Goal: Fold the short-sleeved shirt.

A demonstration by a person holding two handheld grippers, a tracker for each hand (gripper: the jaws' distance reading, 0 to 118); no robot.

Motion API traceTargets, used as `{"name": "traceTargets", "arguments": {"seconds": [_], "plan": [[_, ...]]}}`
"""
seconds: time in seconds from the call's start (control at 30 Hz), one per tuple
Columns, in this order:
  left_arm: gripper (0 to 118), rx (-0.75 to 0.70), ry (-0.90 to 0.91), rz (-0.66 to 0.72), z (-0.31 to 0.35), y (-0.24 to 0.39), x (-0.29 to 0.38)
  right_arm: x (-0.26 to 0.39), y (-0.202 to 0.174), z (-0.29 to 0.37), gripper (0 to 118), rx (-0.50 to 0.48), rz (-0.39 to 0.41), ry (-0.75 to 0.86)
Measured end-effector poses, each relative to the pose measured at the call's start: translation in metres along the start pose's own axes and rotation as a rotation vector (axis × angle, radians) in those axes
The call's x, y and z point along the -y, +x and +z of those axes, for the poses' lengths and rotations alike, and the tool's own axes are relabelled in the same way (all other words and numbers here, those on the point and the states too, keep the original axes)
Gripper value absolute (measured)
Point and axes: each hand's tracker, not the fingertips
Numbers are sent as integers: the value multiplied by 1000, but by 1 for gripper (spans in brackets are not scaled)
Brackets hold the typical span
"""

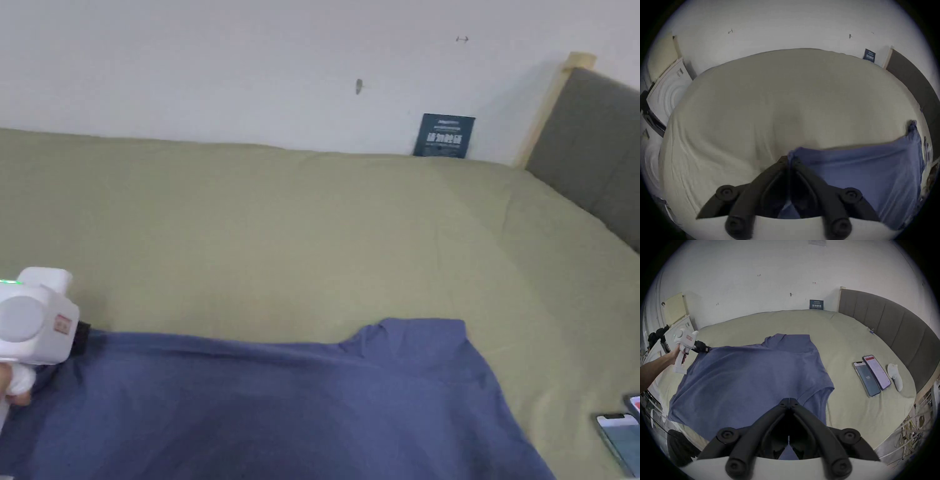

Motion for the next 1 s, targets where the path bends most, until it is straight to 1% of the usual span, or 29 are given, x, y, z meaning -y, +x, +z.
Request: {"name": "traceTargets", "arguments": {"seconds": [0.07, 0.13, 0.2, 0.23, 0.3, 0.37, 0.4, 0.43, 0.47, 0.5, 0.53, 0.57, 0.6, 0.63, 0.67, 0.7, 0.77, 0.8, 0.83, 0.87, 0.9, 0.93, 0.97, 1.0], "plan": [[3, 8, -13, 8, -4, 3, 7, -19, 10, -16, 0, -6, -21, 24], [3, 12, -17, 17, -17, -7, 4, -46, 23, -41, 0, -42, -48, 14], [3, 15, -24, 39, -17, -7, 3, -74, 36, -69, 0, -24, -32, -6], [3, 15, -28, 40, -15, -8, 2, -88, 44, -84, 0, -27, -20, -23], [3, 14, -39, 22, -17, -6, 1, -114, 57, -118, 0, 4, -3, -68], [3, 10, -46, 15, -19, -5, 0, -133, 70, -148, 0, 16, -29, -122], [3, 7, -46, 15, -19, -4, 0, -141, 76, -163, 11, 12, -51, -142], [3, 5, -47, 16, -19, -4, 0, -148, 81, -177, 49, 2, -50, -164], [3, 4, -48, 17, -19, -4, 1, -152, 83, -186, 112, 3, -47, -192], [3, 5, -49, 13, -17, -4, -1, -156, 84, -199, 115, 21, -48, -242], [3, 7, -49, 10, -17, -4, -1, -156, 83, -209, 107, 40, -44, -279], [3, 9, -48, 11, -17, -4, 0, -165, 83, -208, 102, 40, -25, -218], [3, 12, -46, 17, -18, -4, 1, -170, 80, -216, 102, 35, 7, -261], [3, 13, -44, 22, -17, -5, 0, -173, 78, -222, 103, 59, 24, -298], [3, 11, -42, 20, -18, -5, 1, -175, 78, -228, 102, 71, 19, -309], [3, 7, -38, 17, -18, -3, 2, -147, 78, -236, 102, 63, 14, -308], [3, -3, -32, 8, -16, 0, 2, -138, 78, -251, 102, 69, 12, -340], [3, -7, -30, 5, -16, 1, 2, -134, 78, -256, 99, 77, 10, -351], [3, -9, -29, 4, -16, 1, 2, -136, 78, -254, 90, 82, 13, -358], [3, -11, -28, 2, -17, 1, 2, -133, 79, -254, 75, 80, 19, -357], [3, -11, -26, 3, -16, 0, 2, -132, 77, -251, 74, 76, 19, -338], [3, -10, -25, 5, -15, 0, 2, -133, 76, -248, 67, 74, 15, -330], [3, -8, -23, 6, -14, -1, 2, -134, 74, -241, 38, 56, 18, -316], [3, -5, -21, 5, -11, -2, 1, -136, 72, -235, 0, 57, 30, -295]]}}
